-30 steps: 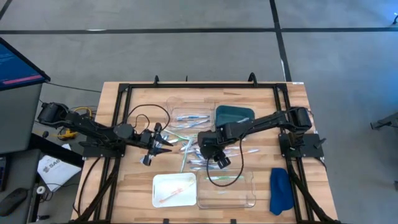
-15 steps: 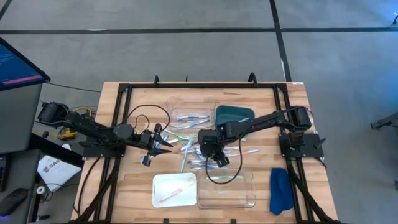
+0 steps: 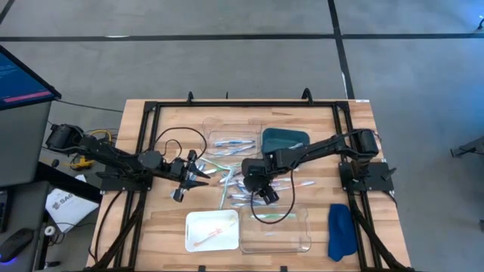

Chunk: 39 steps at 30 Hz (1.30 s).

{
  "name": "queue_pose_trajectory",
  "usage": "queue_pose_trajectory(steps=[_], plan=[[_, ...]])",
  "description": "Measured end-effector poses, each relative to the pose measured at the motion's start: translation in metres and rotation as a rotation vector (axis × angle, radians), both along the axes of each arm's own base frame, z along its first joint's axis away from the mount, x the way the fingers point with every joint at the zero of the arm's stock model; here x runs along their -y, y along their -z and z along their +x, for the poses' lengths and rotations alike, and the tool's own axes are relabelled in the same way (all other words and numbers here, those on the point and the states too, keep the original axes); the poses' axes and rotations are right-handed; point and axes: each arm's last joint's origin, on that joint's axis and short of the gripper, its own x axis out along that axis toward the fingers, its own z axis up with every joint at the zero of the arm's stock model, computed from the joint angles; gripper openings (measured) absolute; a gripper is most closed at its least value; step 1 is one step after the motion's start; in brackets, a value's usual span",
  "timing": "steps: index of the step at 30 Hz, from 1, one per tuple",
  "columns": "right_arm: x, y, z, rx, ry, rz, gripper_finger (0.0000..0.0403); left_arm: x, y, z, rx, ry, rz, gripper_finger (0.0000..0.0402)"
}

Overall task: Pick & Place Toothbrushes
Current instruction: Put the purple toothbrush into the green bin

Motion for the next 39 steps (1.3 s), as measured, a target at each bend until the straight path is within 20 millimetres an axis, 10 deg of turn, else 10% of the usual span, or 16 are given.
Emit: queue_pose_trajectory(steps=[39], plan=[[0.012, 0.012, -0.005, -0.029, 0.065, 0.071, 0.0180, 0.000, 0.000, 0.000, -0.003, 0.000, 0.001, 0.0094]])
